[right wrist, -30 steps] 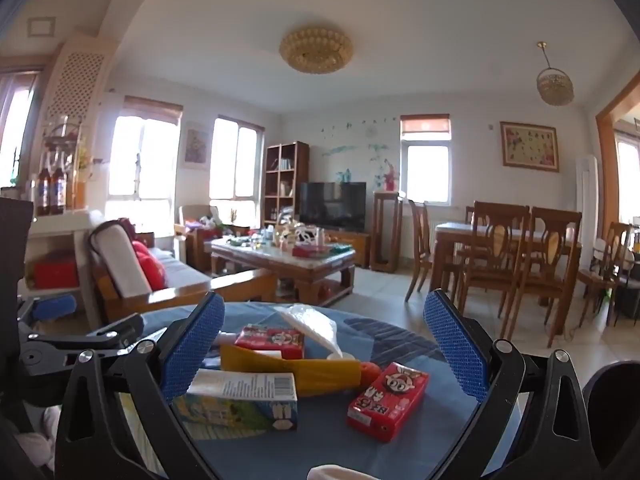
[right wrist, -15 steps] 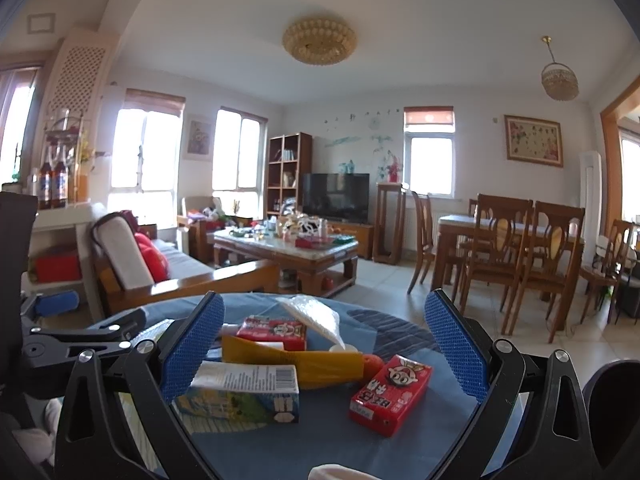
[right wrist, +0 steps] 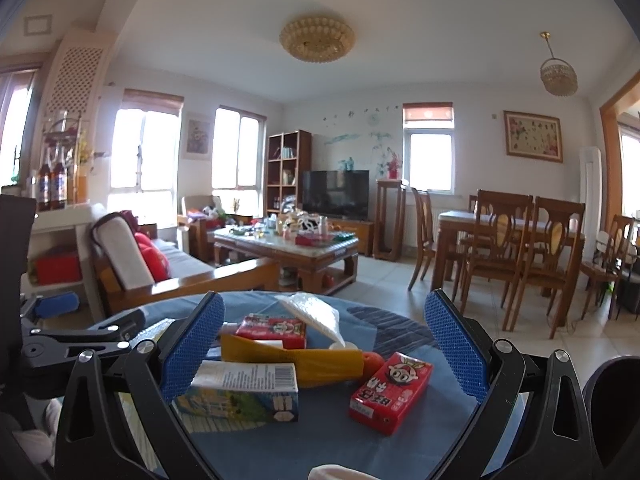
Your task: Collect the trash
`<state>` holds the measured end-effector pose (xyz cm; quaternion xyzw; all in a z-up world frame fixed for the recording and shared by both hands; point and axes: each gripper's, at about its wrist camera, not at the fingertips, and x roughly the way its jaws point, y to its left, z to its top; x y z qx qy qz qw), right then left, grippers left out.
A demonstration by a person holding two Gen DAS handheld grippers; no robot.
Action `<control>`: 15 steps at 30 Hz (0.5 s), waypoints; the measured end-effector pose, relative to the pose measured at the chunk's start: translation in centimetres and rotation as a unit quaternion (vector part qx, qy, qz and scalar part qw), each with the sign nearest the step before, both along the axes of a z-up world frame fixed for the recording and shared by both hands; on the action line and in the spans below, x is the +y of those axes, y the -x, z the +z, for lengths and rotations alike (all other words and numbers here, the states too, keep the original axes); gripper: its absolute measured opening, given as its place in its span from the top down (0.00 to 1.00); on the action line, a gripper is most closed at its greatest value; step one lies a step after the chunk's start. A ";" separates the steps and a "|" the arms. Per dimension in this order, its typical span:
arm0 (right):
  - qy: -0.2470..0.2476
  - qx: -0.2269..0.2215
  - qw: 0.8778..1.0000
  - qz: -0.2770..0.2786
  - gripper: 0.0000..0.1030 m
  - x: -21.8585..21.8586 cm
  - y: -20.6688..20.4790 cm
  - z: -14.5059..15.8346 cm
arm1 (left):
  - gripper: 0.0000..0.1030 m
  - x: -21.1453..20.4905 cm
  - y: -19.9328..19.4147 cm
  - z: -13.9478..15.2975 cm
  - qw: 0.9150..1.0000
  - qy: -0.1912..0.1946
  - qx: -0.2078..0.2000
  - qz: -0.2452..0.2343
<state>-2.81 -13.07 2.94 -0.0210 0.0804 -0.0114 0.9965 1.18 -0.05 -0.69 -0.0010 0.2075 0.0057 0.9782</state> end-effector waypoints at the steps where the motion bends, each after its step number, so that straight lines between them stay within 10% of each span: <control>1: 0.000 0.000 1.000 0.001 0.04 0.0 0.0 0.0 | 0.05 0.0 0.0 0.0 1.000 0.000 0.000 0.000; 15: -0.001 0.001 1.000 0.001 0.04 0.0 0.0 0.0 | 0.05 0.0 0.0 0.1 1.000 0.000 0.001 0.000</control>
